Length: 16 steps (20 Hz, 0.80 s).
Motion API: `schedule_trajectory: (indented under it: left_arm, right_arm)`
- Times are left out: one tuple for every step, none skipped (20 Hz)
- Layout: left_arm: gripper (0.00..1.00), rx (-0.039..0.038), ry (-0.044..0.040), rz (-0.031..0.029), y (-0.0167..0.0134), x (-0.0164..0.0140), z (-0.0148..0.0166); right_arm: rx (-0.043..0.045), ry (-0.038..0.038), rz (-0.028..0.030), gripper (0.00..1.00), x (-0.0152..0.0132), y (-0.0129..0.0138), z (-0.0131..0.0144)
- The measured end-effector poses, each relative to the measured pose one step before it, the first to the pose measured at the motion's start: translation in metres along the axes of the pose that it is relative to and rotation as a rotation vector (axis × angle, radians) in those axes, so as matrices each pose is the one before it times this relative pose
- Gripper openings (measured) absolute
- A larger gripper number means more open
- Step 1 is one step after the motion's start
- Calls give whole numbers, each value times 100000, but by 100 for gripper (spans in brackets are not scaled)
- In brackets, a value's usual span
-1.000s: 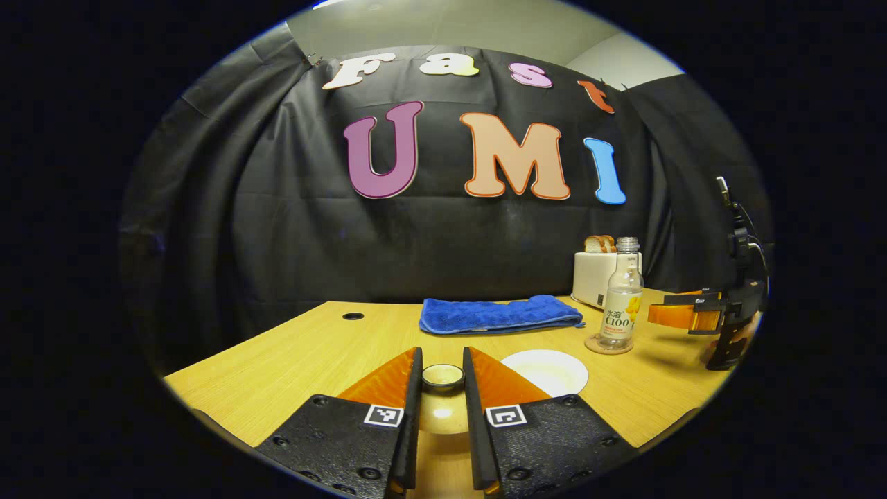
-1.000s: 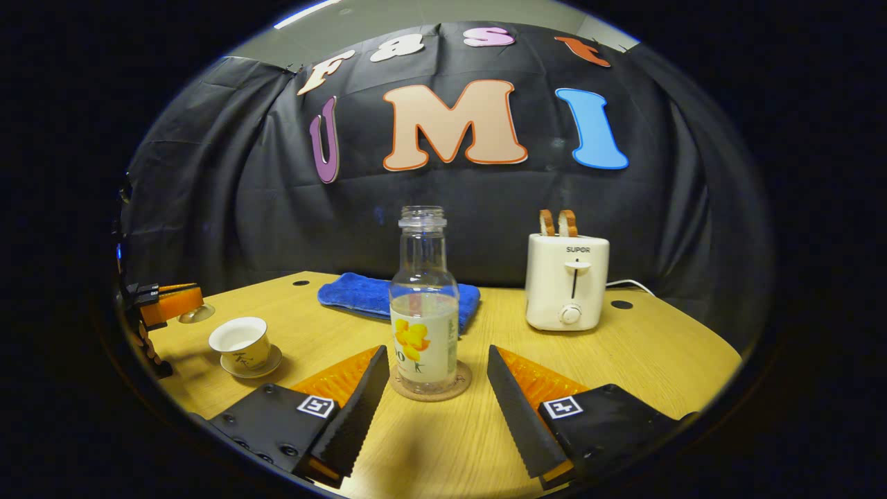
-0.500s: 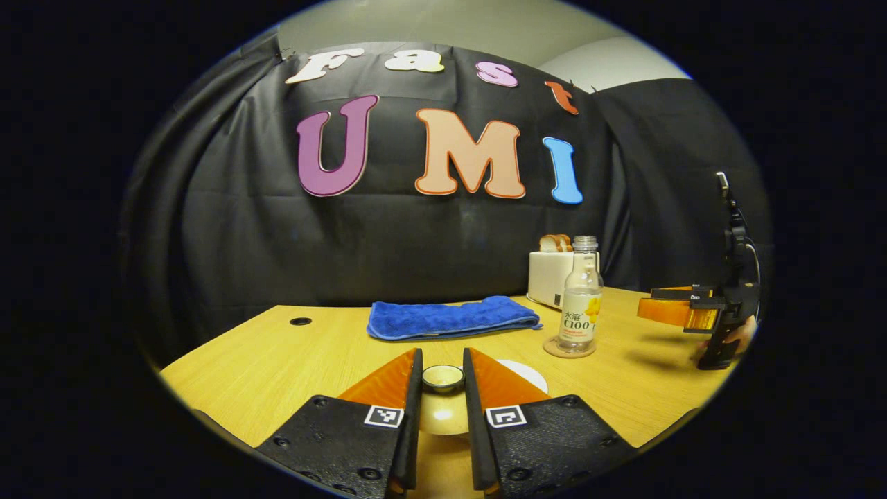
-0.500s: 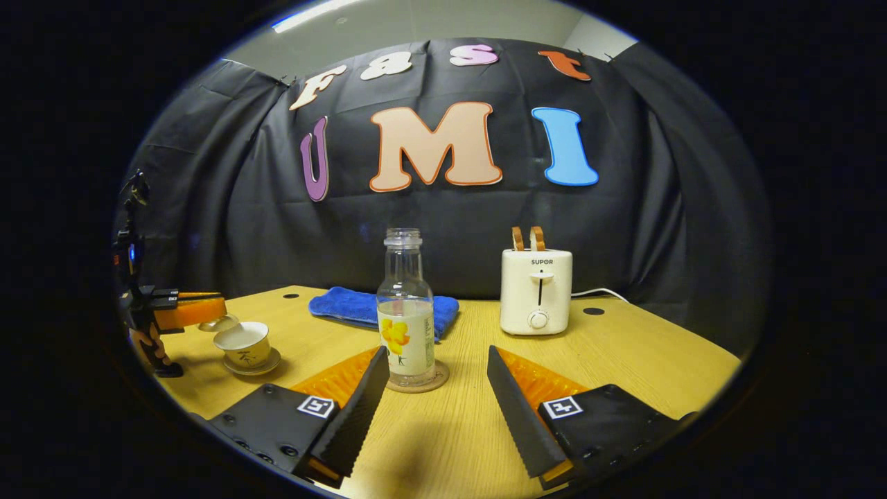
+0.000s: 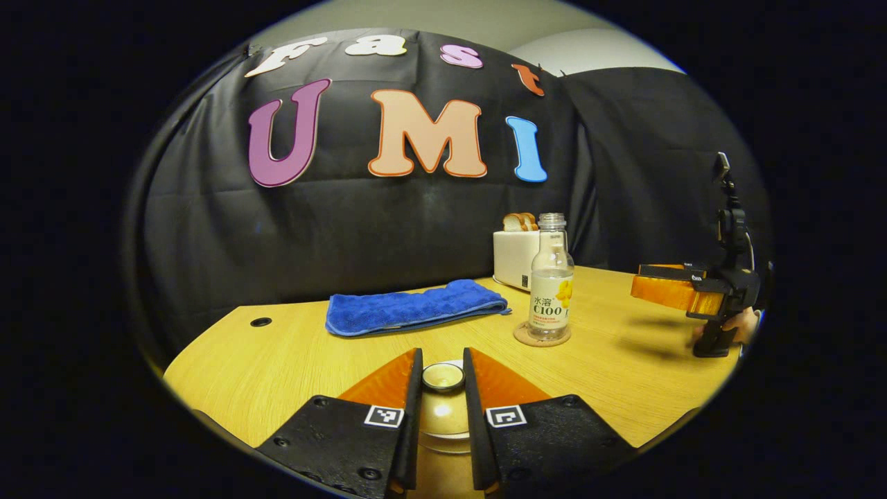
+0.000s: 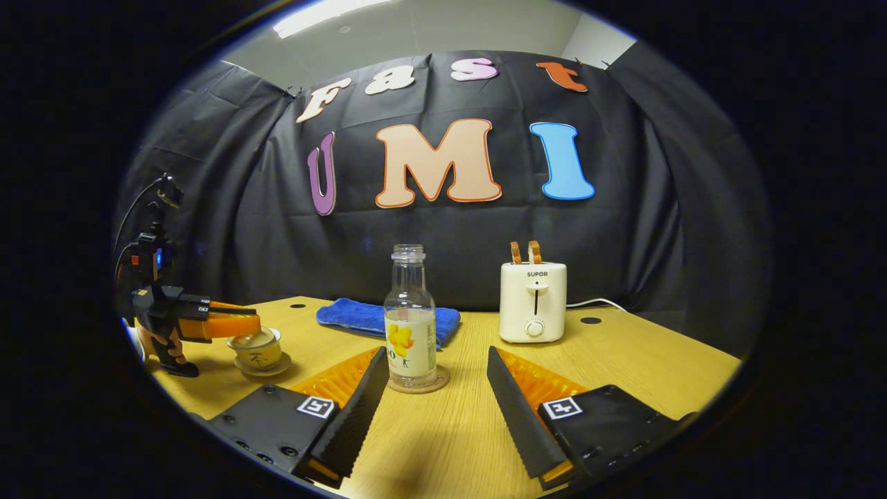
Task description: Open the teacup lid with one hand, grasp the water bottle and pour water into the teacup with the other hand; after pouring, place the water bottle on the coaster and then close the teacup lid.
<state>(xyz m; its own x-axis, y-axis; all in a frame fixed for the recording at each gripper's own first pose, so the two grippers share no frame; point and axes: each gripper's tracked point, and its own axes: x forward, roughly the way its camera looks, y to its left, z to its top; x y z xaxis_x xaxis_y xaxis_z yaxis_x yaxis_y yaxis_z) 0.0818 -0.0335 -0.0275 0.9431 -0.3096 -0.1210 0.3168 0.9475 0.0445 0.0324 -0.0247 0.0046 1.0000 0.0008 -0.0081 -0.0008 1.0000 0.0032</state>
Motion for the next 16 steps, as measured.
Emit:
schedule_trajectory:
  left_arm:
    - [29, 452, 1164, -176, -81, -101, -60]
    - [29, 236, 370, -292, -90, 418, -47]
    - [29, 150, 156, -136, -18, -142, 57]
    - [29, 77, -204, -195, -20, 138, -54]
    - [29, 24, -88, -86, 11, -125, 56]
    - [29, 43, 214, 40, -45, 94, -100]
    - [29, 247, 122, -104, -38, 51, -7]
    - [29, 369, 197, -324, -121, 10, -23]
    - [29, 489, 468, -322, -111, 61, -51]
    - [29, 422, 492, -166, -78, -30, -75]
    - [29, 240, -34, 113, 21, -60, 6]
    - [29, 59, -139, 334, 111, -4, 18]
    - [29, -115, -144, 423, 120, 39, -1]
    - [30, 260, -211, -487, -144, -105, 171]
    - [31, -205, -38, 853, 139, 44, -169]
    - [51, -10, 77, 327, 57, -38, -41]
  right_arm:
    - [-12, -65, 244, 88, -39, 43, -2]
    - [-21, 0, 365, 92, -89, 82, 12]
    - [36, 37, 257, 92, -122, 15, -68]
    - [-2, -44, -25, 92, -98, -41, 28]
    - [28, 94, 170, 92, -34, 6, 3]
    - [-15, -4, 54, 92, 24, 61, 28]
    - [68, 87, 48, 96, 53, -39, -20]
    - [-32, -22, 36, 92, 82, -56, 45]
    - [1, 3, 32, 88, -53, -3, 16]
    - [36, 54, 6, 88, 58, 28, 44]
    - [-25, -16, 22, 88, -95, 59, -85]
    - [11, 22, -4, 88, 28, -23, 67]
    - [35, 30, -1, 88, -3, -16, -18]
    - [-13, -3, -1, 88, 27, -21, 55]
    - [-9, 10, -4, 92, -35, -25, 29]
    - [31, 11, -108, 88, -9, -49, 67]
